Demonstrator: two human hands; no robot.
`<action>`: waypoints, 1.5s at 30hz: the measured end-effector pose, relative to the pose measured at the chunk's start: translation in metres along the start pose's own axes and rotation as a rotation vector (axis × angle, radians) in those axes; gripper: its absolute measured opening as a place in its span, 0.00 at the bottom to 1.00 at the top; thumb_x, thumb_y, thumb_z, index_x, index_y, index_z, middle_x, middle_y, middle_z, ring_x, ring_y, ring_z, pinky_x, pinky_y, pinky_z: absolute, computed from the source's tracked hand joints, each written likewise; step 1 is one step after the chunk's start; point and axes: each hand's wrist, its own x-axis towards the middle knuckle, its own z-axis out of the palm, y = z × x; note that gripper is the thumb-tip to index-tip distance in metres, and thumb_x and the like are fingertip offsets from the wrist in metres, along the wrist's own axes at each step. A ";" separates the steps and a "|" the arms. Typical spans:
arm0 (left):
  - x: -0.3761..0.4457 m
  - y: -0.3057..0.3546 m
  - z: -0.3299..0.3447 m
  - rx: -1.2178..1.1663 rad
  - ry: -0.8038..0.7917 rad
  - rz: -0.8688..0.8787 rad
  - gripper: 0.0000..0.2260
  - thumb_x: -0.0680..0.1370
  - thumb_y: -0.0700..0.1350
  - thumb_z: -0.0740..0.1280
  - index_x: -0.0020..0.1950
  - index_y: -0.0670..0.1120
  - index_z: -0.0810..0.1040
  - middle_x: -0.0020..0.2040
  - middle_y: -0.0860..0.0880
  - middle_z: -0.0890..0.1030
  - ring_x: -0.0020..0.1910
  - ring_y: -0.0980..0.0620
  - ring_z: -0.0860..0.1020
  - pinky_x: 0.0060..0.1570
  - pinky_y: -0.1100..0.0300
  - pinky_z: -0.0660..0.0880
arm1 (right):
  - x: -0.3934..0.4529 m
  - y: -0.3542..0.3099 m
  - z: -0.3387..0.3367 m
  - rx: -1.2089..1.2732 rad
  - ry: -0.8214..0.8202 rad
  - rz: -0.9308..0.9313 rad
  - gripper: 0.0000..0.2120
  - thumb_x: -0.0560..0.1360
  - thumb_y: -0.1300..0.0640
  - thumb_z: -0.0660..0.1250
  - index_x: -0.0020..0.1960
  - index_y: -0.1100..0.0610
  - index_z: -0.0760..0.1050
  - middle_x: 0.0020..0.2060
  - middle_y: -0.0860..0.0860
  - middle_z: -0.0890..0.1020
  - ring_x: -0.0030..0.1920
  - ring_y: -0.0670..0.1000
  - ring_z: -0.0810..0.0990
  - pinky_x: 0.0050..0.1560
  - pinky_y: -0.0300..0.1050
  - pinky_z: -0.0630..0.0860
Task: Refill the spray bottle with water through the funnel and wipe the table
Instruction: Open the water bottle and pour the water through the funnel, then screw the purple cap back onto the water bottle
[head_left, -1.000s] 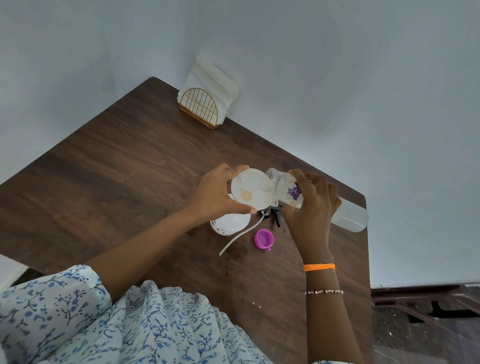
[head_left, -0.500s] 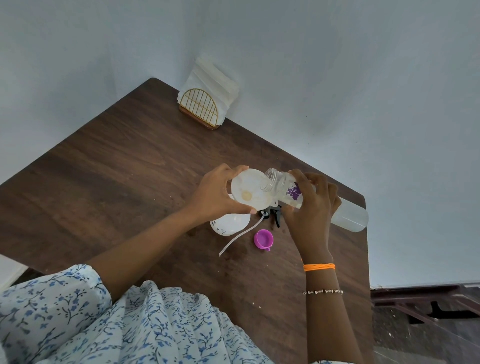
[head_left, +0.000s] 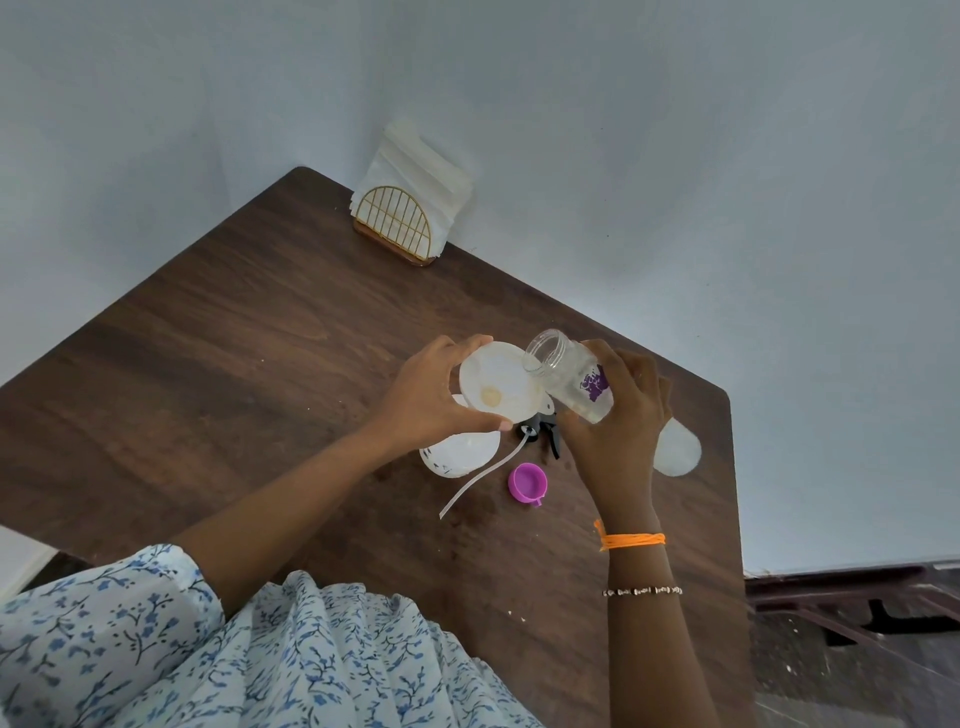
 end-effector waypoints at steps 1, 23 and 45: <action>0.000 0.001 0.000 0.005 -0.007 -0.004 0.41 0.62 0.57 0.77 0.71 0.55 0.63 0.63 0.49 0.71 0.59 0.55 0.69 0.57 0.57 0.72 | 0.000 -0.001 -0.002 0.055 -0.002 0.021 0.28 0.59 0.62 0.77 0.58 0.54 0.76 0.51 0.53 0.77 0.51 0.54 0.73 0.50 0.46 0.68; 0.015 0.036 -0.023 -0.045 0.029 0.173 0.25 0.70 0.53 0.72 0.65 0.56 0.71 0.61 0.57 0.71 0.59 0.62 0.70 0.53 0.71 0.63 | 0.036 -0.024 -0.048 0.860 0.103 0.411 0.18 0.65 0.70 0.73 0.54 0.60 0.77 0.46 0.54 0.83 0.46 0.47 0.81 0.45 0.39 0.77; 0.058 0.100 -0.002 -0.210 0.040 0.299 0.25 0.68 0.44 0.76 0.62 0.46 0.74 0.53 0.55 0.77 0.51 0.57 0.76 0.47 0.70 0.73 | 0.034 -0.003 -0.035 0.887 0.191 0.552 0.12 0.77 0.49 0.62 0.55 0.54 0.77 0.52 0.49 0.81 0.53 0.46 0.78 0.51 0.39 0.73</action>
